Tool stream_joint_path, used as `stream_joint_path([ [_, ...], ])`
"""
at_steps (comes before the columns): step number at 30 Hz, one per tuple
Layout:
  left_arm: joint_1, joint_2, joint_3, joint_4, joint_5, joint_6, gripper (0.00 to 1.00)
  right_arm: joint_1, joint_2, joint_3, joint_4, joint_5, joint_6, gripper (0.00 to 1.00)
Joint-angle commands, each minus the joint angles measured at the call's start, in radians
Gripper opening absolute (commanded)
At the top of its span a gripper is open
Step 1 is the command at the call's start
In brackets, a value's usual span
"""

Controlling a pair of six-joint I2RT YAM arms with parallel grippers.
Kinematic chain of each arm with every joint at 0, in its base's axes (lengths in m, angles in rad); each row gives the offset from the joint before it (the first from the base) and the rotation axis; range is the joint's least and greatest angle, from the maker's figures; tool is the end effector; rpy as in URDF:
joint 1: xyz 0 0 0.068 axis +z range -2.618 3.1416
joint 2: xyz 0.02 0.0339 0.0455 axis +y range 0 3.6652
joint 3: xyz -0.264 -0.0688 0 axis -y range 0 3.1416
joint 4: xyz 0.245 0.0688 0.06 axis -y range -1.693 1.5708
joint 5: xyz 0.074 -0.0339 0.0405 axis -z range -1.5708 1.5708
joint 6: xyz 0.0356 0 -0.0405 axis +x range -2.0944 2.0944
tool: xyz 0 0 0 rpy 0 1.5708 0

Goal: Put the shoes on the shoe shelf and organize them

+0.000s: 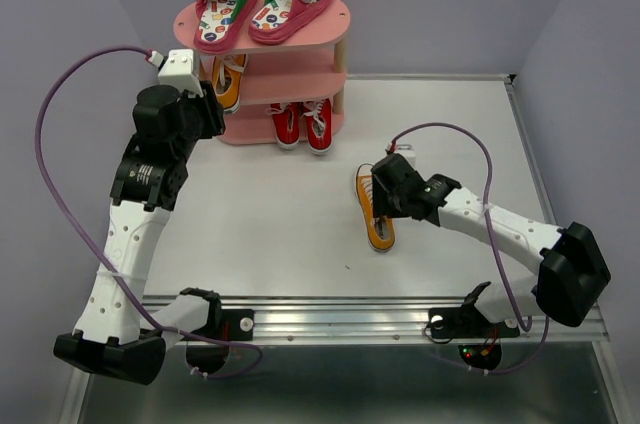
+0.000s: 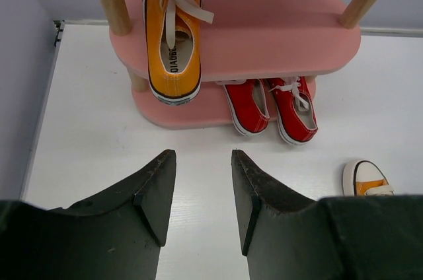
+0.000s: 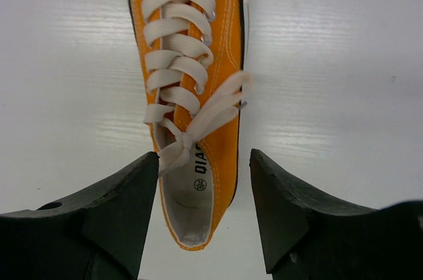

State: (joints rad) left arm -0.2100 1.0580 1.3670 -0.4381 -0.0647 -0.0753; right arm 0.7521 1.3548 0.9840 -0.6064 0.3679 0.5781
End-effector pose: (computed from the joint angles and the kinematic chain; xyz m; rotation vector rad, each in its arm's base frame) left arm 0.2100 -0.0424 0.4611 0.0662 1.7008 -0.1580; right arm 0.2085 0.1775 0.2496 -0.0741 2.4568 0.1039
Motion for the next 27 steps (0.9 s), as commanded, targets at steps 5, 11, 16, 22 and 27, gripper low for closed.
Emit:
stream_joint_path([
  [5, -0.003, -0.007, -0.008, 0.048, -0.003, 0.011, 0.5, -0.005, 0.013, -0.054, -0.027, 0.01, 0.069, 0.61],
  [11, -0.003, -0.006, -0.023, 0.059, 0.005, 0.008, 0.5, -0.005, 0.03, -0.102, 0.003, -0.044, 0.08, 0.6],
  [16, -0.003, -0.013, -0.046, 0.075, 0.003, 0.009, 0.5, -0.005, 0.038, -0.1, 0.017, -0.073, 0.098, 0.6],
  [22, -0.003, 0.002, -0.034, 0.073, 0.016, 0.012, 0.5, -0.005, -0.083, -0.051, -0.009, -0.043, 0.092, 0.62],
  [27, -0.003, 0.0, -0.037, 0.075, 0.014, 0.008, 0.5, -0.005, -0.149, 0.008, -0.072, 0.086, 0.101, 0.64],
])
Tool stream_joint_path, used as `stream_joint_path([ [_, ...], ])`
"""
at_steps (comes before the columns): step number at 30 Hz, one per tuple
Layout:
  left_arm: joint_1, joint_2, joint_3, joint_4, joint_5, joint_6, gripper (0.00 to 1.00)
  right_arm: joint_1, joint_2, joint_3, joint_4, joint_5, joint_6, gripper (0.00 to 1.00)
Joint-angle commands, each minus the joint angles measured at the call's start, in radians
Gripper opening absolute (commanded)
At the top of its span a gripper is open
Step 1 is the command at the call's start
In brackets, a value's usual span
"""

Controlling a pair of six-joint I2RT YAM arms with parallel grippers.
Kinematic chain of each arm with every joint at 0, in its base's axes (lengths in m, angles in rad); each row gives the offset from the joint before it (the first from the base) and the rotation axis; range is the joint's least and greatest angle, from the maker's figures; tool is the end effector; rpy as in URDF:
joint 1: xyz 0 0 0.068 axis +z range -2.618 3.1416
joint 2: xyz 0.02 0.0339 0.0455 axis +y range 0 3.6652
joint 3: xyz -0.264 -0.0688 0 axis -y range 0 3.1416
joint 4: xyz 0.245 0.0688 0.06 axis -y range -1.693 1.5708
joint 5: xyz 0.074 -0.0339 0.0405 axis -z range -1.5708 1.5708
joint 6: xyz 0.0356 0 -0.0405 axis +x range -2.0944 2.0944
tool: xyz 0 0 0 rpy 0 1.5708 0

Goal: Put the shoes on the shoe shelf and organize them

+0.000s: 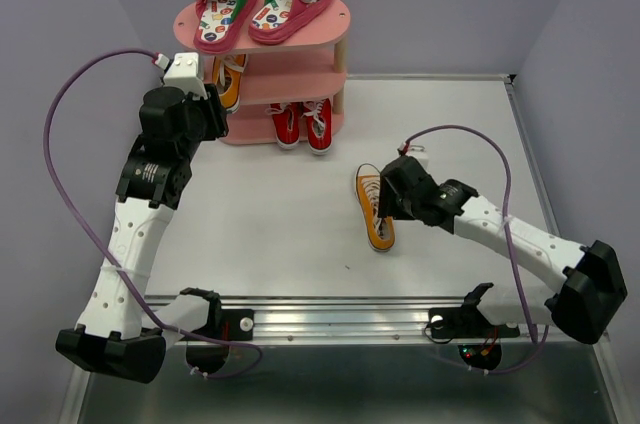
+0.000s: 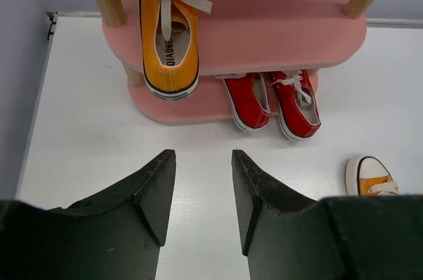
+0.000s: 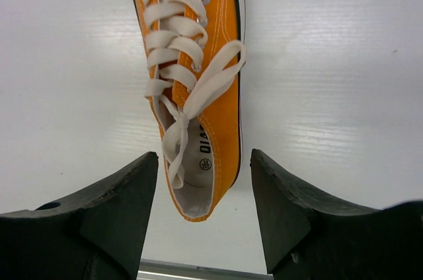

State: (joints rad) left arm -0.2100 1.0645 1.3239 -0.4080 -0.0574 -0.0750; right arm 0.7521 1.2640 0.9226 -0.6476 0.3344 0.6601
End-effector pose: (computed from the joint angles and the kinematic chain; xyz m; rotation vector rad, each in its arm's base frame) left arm 0.2173 -0.0442 0.4490 0.0736 1.7202 -0.1617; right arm 0.1908 0.1625 0.2498 0.0112 2.4876 0.1636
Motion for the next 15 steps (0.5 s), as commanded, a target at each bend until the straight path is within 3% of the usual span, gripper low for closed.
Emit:
stream_joint_path([
  [1, -0.003, -0.006, 0.005, 0.044, 0.005, 0.007, 0.5, -0.005, -0.066, 0.071, -0.046, 0.141, 0.022, 0.64],
  [5, -0.003, -0.008, 0.003, 0.043, 0.002, 0.007, 0.5, -0.046, -0.061, 0.053, -0.083, 0.195, 0.027, 0.65],
  [15, -0.003, -0.001, 0.003, 0.046, -0.002, 0.011, 0.5, -0.082, -0.071, -0.021, -0.075, 0.045, 0.046, 0.68],
])
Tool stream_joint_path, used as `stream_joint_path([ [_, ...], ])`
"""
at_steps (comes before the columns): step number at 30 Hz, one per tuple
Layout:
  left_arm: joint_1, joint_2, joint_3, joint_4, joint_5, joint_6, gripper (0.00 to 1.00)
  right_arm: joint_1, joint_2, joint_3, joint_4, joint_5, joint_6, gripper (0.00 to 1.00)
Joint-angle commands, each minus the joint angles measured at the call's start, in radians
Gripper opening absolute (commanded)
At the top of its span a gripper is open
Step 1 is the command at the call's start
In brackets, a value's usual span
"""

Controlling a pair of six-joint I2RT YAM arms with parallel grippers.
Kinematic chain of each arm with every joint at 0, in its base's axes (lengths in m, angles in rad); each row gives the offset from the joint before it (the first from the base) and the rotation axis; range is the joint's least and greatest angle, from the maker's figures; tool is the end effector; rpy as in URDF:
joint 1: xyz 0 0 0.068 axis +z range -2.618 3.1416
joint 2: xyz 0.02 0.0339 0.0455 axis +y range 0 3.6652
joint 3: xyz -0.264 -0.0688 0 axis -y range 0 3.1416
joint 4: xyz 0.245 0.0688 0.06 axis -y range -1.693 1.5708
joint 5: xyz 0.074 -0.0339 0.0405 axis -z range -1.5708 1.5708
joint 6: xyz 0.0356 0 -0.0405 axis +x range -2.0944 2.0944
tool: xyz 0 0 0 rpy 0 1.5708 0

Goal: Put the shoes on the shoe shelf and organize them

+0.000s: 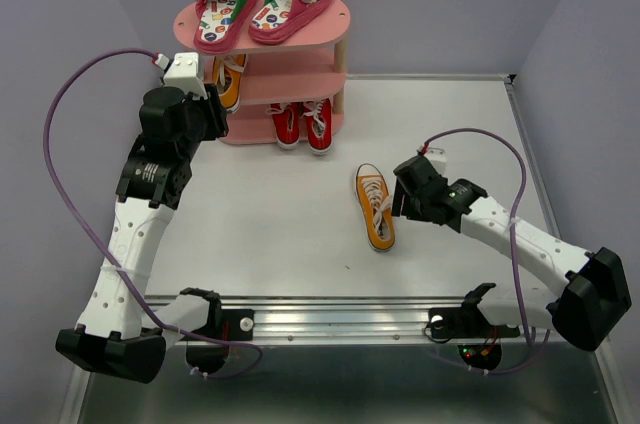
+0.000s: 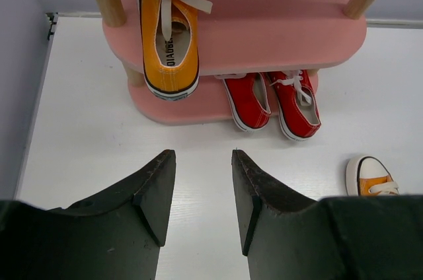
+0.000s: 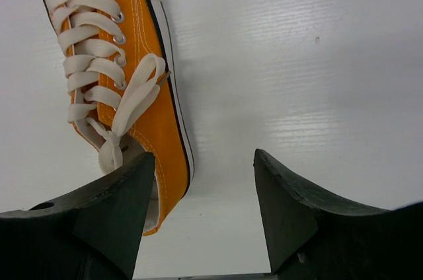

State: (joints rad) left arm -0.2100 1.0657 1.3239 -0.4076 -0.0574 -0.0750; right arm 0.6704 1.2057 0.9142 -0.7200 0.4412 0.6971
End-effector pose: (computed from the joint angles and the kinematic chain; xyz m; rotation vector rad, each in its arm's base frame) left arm 0.2177 -0.0443 0.4488 0.0737 1.7210 -0.1616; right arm 0.1928 0.1335 0.2571 0.1896 2.4368 0.0185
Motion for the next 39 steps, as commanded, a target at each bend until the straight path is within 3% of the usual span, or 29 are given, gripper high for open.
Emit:
stream_joint_path([
  [1, -0.003, -0.003, -0.003, 0.049, -0.002, 0.011, 0.5, 0.0, -0.011, -0.017, 0.005, -0.082, -0.013, 0.71],
  [10, -0.003, -0.004, -0.002, 0.039, -0.021, 0.006, 0.5, 0.0, 0.003, -0.055, 0.065, -0.231, -0.087, 0.73],
  [17, -0.003, -0.009, -0.009, 0.036, -0.039, 0.018, 0.5, 0.0, 0.061, -0.061, 0.088, -0.216, -0.068, 0.72],
  [25, -0.003, -0.015, -0.015, 0.032, -0.061, 0.026, 0.5, 0.0, 0.149, -0.101, 0.2, -0.3, -0.103, 0.67],
  [29, -0.003, -0.021, -0.022, 0.033, -0.067, 0.026, 0.5, 0.0, 0.213, -0.123, 0.244, -0.292, -0.105, 0.55],
  [32, -0.003, -0.027, -0.019, 0.029, -0.076, 0.027, 0.5, 0.0, 0.23, -0.12, 0.251, -0.28, -0.111, 0.22],
  [33, -0.003, -0.029, -0.017, 0.027, -0.079, 0.03, 0.5, 0.0, 0.218, -0.107, 0.237, -0.266, -0.113, 0.02],
  [39, -0.003, -0.027, 0.006, 0.021, -0.094, 0.03, 0.5, 0.018, 0.141, 0.003, 0.143, -0.222, -0.168, 0.01],
])
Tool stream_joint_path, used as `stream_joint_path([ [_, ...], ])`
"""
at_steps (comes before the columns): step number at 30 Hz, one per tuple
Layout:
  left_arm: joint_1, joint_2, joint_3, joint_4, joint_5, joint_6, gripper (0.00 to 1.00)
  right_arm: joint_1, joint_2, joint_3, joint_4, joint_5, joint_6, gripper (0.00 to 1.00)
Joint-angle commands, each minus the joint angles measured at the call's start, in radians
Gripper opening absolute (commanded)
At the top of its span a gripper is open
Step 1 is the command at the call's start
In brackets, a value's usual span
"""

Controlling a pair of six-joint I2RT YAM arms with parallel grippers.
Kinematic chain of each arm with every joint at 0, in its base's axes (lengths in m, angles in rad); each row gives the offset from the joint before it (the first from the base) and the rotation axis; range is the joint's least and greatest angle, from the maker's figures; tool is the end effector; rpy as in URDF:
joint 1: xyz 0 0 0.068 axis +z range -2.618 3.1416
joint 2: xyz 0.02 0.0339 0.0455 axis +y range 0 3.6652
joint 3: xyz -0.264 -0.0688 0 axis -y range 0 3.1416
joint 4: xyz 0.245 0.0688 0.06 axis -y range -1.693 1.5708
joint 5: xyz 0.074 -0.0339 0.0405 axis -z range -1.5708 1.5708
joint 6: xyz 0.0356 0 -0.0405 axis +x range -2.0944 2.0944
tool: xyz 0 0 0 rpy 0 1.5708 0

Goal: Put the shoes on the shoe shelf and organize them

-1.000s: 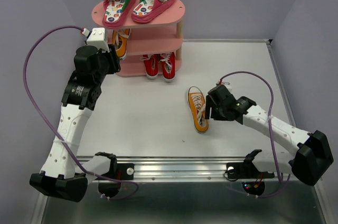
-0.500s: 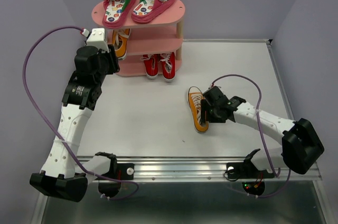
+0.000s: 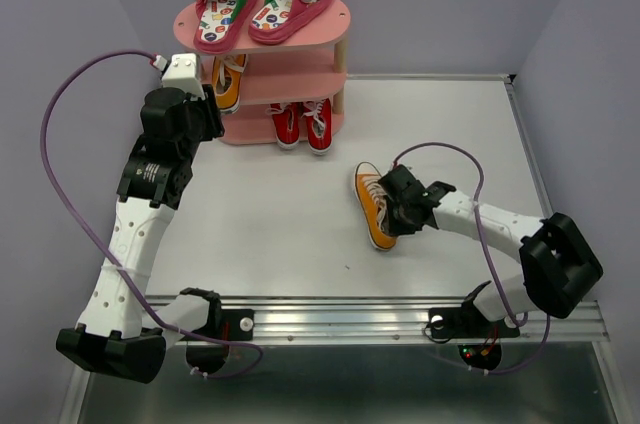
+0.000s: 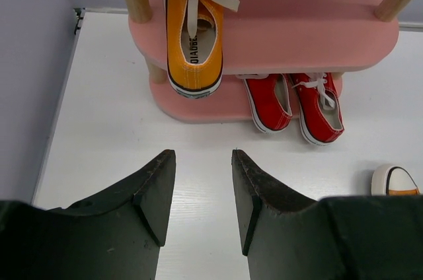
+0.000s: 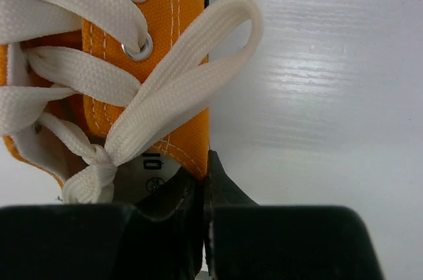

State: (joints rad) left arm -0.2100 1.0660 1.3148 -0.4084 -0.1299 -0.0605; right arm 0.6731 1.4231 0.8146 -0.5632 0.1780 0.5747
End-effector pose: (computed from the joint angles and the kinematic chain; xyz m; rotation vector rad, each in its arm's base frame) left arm 0.2190 -0.0420 0.4457 0.0336 1.7295 -0.0871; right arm 0.2063 0.1564 0.1833 -0.0845 2.7120 0.1240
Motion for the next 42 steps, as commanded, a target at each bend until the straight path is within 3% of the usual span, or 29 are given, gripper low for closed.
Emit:
stream_joint_path([
  [1, -0.003, -0.028, 0.021, 0.023, -0.023, 0.016, 0.5, 0.016, -0.084, 0.148, -0.055, 0.049, -0.07, 0.01],
  [11, -0.003, -0.023, 0.093, -0.004, -0.106, -0.005, 0.51, 0.057, -0.046, 0.501, -0.259, 0.035, -0.219, 0.01],
  [17, -0.003, -0.034, 0.121, -0.015, -0.155, -0.004, 0.51, 0.066, 0.132, 0.75, -0.245, 0.07, -0.26, 0.01],
  [31, -0.003, -0.066, 0.141, -0.036, -0.191, 0.017, 0.51, 0.066, 0.694, 1.547, -0.303, 0.169, -0.231, 0.01],
  [42, -0.003, -0.074, 0.124, -0.04, -0.192, 0.025, 0.51, 0.066, 0.83, 1.678, -0.224, 0.175, -0.211, 0.01],
])
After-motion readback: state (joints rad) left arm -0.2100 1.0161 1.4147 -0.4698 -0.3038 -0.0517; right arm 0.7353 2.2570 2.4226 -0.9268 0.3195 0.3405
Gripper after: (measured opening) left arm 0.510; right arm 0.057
